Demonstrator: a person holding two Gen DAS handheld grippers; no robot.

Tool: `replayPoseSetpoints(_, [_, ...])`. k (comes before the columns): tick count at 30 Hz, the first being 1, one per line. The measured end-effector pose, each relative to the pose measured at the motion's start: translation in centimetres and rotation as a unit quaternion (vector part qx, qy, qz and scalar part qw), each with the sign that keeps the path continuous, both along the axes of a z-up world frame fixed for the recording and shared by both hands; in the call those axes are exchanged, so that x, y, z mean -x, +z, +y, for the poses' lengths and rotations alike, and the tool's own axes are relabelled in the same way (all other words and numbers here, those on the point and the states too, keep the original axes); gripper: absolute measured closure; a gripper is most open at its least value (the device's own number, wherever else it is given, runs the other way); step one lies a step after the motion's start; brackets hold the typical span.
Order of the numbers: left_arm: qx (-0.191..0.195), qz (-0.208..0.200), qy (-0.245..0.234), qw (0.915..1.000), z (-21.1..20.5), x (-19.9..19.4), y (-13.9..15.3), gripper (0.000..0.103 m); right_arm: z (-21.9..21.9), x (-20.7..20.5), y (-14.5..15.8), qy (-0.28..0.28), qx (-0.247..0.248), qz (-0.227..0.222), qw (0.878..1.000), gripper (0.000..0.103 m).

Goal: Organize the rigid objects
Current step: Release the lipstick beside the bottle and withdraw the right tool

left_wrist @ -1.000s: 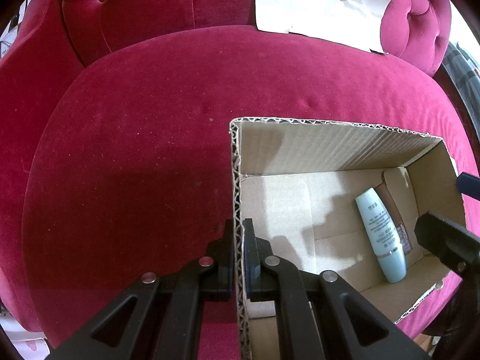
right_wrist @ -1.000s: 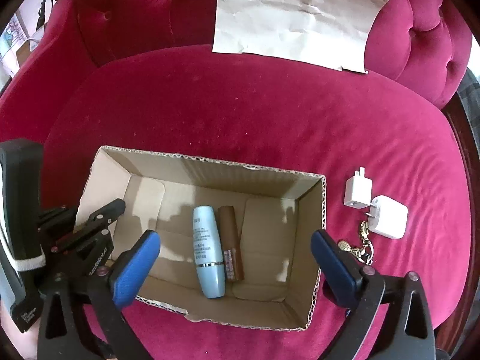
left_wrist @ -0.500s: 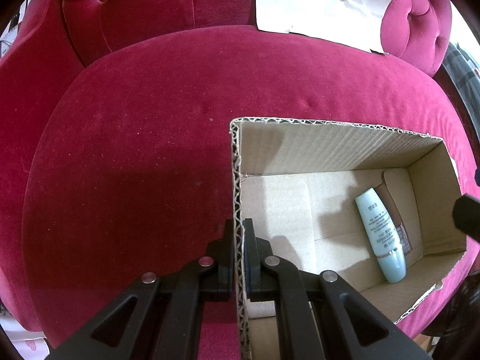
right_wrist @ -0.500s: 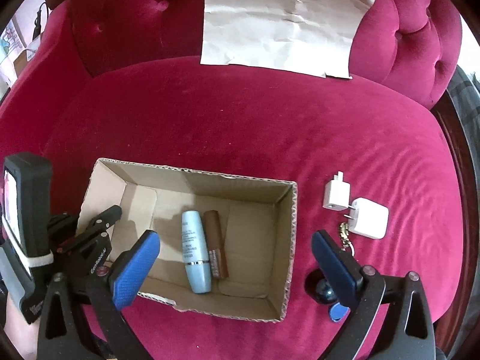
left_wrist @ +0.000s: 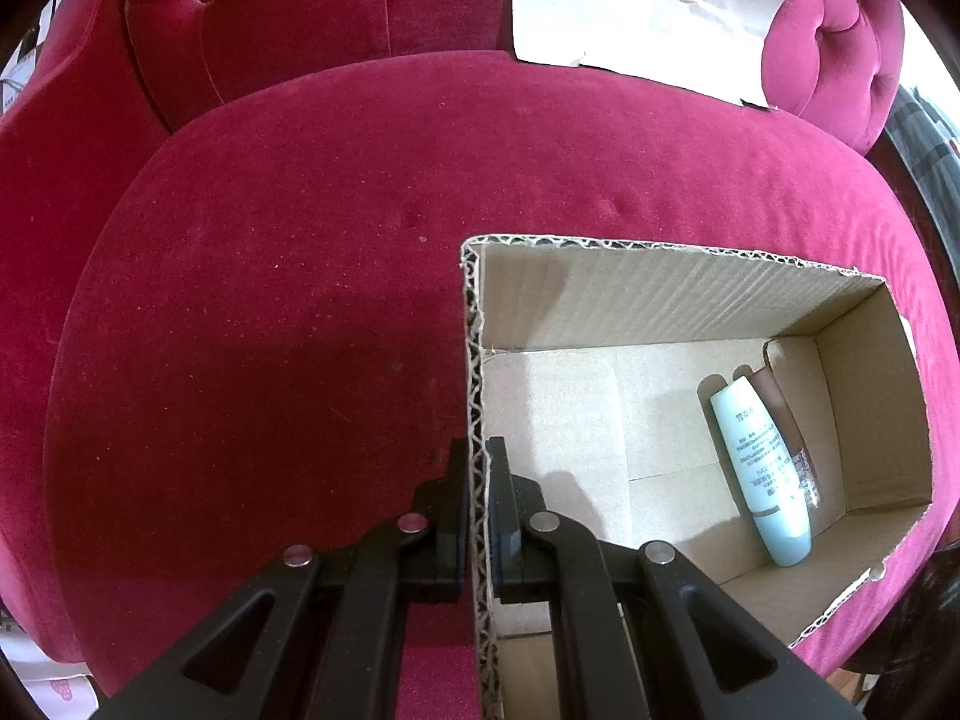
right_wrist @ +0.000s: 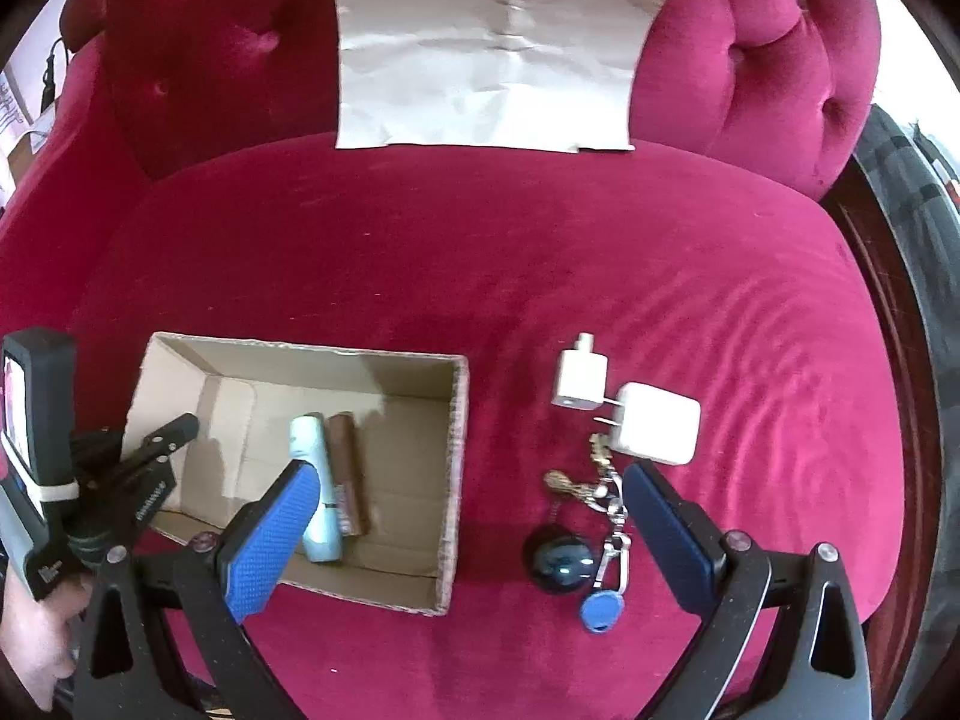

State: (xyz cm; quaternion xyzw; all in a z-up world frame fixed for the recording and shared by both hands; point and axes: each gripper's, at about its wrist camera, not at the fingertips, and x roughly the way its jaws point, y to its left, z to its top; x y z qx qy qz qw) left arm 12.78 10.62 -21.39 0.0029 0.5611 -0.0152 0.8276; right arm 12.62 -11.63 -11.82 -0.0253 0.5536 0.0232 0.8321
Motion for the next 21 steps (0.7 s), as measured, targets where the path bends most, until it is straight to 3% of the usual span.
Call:
replayPoseSetpoints(12, [0.0, 0.0, 0.001, 1.0, 0.1, 0.1, 0.0, 0.098, -4.5, 0.9, -0.1, -0.038, 0.016, -0.001, 0.999, 0.0])
replayPoseSetpoints(21, [-0.002, -0.001, 0.0, 1.0, 0.0, 0.0, -0.1, 0.098, -7.7, 2.2, -2.0, -0.078, 0.024, 0.008, 0.997, 0.0])
